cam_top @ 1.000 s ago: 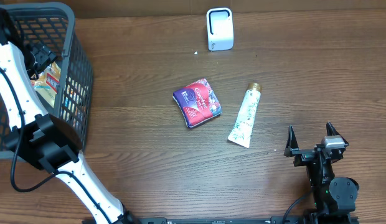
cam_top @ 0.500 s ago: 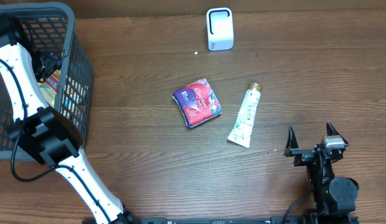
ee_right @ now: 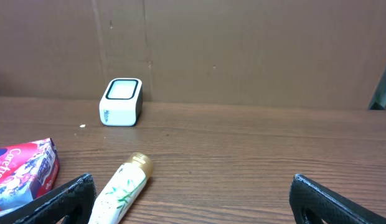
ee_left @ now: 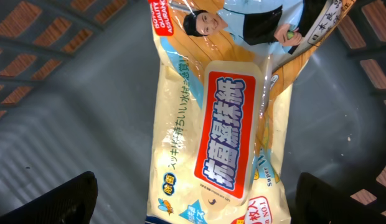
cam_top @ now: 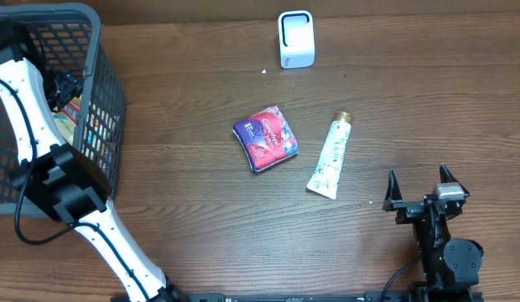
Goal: Scan the item barcode
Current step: 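Lower the left gripper into the basket over the yellow wipes pack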
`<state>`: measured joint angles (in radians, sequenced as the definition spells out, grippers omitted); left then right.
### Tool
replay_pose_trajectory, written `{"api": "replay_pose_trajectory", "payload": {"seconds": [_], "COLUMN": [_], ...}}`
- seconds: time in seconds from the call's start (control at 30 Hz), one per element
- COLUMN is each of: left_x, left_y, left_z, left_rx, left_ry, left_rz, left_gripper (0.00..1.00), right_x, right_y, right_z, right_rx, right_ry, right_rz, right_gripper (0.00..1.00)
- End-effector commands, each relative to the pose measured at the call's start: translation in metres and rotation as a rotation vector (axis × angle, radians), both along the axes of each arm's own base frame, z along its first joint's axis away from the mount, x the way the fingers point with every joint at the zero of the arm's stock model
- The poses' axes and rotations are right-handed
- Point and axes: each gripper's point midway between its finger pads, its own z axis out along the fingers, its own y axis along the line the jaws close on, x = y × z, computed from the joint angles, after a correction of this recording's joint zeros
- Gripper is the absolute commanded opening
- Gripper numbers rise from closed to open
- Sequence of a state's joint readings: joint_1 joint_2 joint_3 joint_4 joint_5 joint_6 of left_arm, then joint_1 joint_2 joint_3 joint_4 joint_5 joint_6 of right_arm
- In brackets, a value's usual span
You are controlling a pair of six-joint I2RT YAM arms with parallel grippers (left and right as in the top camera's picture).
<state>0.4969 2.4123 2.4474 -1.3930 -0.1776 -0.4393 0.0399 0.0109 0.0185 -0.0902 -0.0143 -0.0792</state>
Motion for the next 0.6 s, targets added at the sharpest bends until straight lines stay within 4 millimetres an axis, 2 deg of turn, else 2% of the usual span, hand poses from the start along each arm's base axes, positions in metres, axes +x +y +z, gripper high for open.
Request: {"api": "replay_pose_trajectory", "payload": {"seconds": [0.0,0.23,0.3,0.4,0.57], "left_x": [0.001,-0.001,-0.003,-0.007,-0.018], "left_y": [0.004,0.002,0.001,0.000,-0.002], "left_z": [-0.014,0.054,0.065,0.072,0.068], "left_rx": [0.015,0.080,0.090,0.093,0.070], "left_ry": [0.033,-0.092,-0.110,-0.117,-0.084], "left_rz": [0.015,0.015,0.015,0.018,0.063], "left_gripper": [0.93,0.92,0.93,0.93,0.93], "right_x": [0.000,0.000,0.000,0.000,0.000], "right_y": [-0.002,-0.002,-0.002,-0.002,-0.002], "right_z": [-0.002,-0.002,-0.002,-0.002,-0.002], "right_rx": [-0.001,0.000,-0.001,-0.001,0.000], "right_ry": [-0.003,-0.003,-0.003,-0.003,-0.003], "right_rz": [-0.012,-0.012,-0.012,-0.012,-0.012], "right_gripper": [1.00,1.00,1.00,1.00,1.00]}}
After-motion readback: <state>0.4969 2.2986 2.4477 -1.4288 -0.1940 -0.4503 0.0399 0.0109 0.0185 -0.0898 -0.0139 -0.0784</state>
